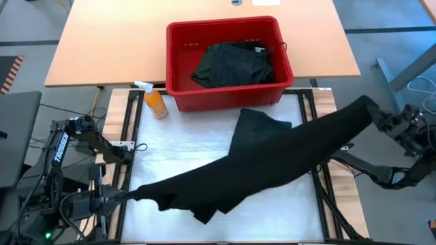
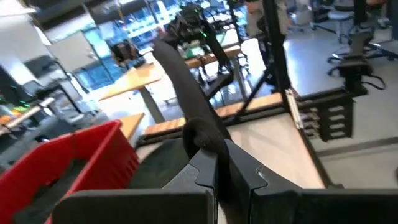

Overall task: Fold Laundry from Bin
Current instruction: Fold the black shirt

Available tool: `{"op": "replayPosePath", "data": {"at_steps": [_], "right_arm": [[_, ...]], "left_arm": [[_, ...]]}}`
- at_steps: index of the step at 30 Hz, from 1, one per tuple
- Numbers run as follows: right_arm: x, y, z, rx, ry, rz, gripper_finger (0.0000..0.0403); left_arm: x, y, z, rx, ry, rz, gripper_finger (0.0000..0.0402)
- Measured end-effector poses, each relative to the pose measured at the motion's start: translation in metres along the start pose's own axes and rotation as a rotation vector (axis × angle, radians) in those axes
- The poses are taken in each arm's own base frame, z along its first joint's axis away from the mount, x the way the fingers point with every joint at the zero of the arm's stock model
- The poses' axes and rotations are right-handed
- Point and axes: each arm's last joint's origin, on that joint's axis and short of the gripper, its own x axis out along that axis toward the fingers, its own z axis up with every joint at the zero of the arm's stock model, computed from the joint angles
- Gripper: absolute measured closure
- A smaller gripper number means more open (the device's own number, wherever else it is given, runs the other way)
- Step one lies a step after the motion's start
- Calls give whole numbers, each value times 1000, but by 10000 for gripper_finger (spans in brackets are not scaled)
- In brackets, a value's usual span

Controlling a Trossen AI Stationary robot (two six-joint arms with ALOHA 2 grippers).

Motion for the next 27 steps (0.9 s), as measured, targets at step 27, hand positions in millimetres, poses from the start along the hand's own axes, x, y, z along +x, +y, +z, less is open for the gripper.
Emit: {"op": "replayPosePath", "data": {"at_steps": [27], "right_arm": [[160,81,11,-147,-120,497,379]], "left_arm": [[4,214,67,10,52,445,401]]}}
